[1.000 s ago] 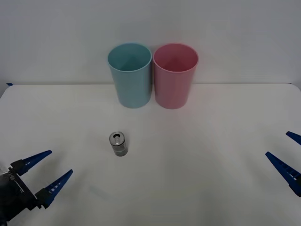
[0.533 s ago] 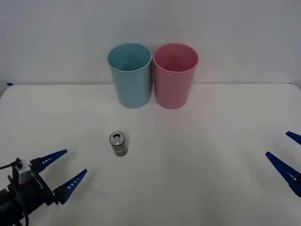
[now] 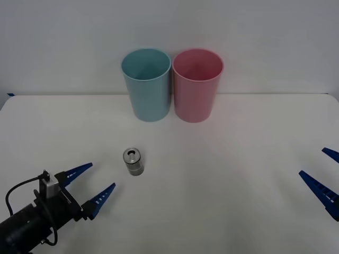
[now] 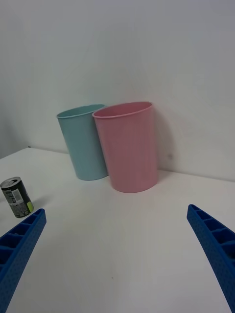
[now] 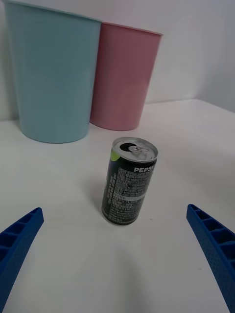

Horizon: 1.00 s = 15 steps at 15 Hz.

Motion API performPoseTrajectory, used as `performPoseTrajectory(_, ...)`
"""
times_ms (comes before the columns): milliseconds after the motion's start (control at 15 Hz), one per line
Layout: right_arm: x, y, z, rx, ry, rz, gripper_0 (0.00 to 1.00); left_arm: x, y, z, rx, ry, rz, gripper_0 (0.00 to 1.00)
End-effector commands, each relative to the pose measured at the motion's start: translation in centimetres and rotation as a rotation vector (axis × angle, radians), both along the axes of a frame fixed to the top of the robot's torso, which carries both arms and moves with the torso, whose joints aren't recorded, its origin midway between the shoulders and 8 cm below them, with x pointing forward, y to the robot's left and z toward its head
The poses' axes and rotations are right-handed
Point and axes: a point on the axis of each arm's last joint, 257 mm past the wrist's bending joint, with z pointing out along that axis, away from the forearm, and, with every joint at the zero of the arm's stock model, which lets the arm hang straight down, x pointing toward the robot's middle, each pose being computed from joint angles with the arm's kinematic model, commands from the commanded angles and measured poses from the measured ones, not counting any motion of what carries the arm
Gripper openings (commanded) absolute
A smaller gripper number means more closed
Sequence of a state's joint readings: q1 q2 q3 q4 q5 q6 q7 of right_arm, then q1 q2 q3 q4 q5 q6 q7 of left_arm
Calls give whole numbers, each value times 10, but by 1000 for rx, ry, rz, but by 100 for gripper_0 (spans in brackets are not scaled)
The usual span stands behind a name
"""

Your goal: Grasp the object on the table and drop it into the matching bin: aluminum can to the light blue bin, PET bottle to the pink bin.

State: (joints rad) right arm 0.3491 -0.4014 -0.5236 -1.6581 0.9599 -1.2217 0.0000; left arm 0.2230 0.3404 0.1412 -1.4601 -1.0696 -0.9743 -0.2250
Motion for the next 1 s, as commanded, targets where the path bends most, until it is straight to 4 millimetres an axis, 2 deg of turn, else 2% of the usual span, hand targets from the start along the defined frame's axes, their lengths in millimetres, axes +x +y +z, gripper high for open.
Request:
performPoseTrajectory(67,0,0,0,0,0,0,100,11,-12,-5,6,-4,5,100)
performPoseTrajectory(600,0,0,0,0,0,0,100,54,-44,-20,17,-1,-49,100)
performPoseTrajectory(1000,0,0,0,0,0,0,100,75,-72,-23,28,-1,-48,100)
